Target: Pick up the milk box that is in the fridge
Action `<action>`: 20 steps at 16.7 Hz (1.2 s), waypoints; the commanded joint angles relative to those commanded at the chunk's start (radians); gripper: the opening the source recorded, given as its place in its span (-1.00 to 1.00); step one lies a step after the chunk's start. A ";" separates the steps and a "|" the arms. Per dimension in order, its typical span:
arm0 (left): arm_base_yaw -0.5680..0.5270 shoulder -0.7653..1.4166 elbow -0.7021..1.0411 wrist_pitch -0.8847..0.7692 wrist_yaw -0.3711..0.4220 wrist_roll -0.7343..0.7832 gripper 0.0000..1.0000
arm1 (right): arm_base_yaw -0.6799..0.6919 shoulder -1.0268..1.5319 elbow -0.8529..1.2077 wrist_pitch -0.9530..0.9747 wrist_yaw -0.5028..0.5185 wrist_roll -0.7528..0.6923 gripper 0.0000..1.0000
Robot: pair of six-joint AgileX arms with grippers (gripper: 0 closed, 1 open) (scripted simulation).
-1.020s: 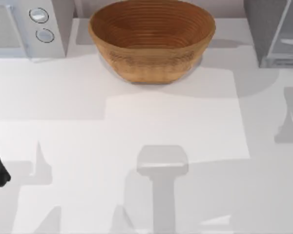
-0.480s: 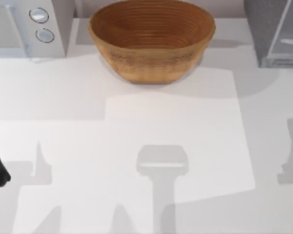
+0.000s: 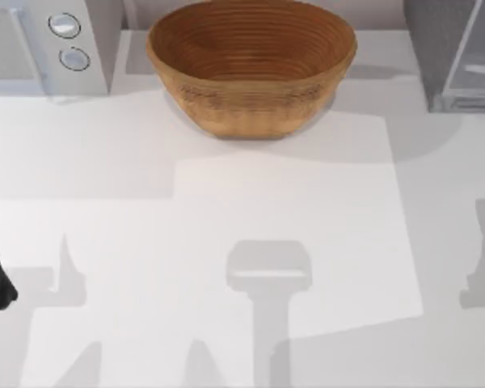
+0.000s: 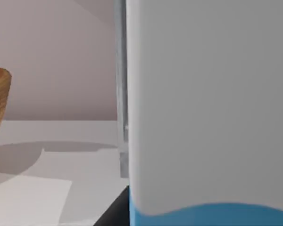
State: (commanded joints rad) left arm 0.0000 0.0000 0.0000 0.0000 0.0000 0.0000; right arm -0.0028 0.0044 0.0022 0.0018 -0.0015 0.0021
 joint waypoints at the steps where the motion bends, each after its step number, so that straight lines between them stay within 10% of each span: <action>1: 0.000 0.000 0.000 0.000 0.000 0.000 1.00 | 0.006 0.010 0.003 0.010 0.000 0.000 -1.00; 20: 0.000 0.000 0.000 0.000 0.000 0.000 1.00 | 0.671 1.491 0.315 1.147 0.053 0.019 -1.00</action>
State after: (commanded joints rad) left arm 0.0000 0.0000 0.0000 0.0000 0.0000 0.0000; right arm 0.6678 1.4957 0.3169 1.1485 0.0518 0.0210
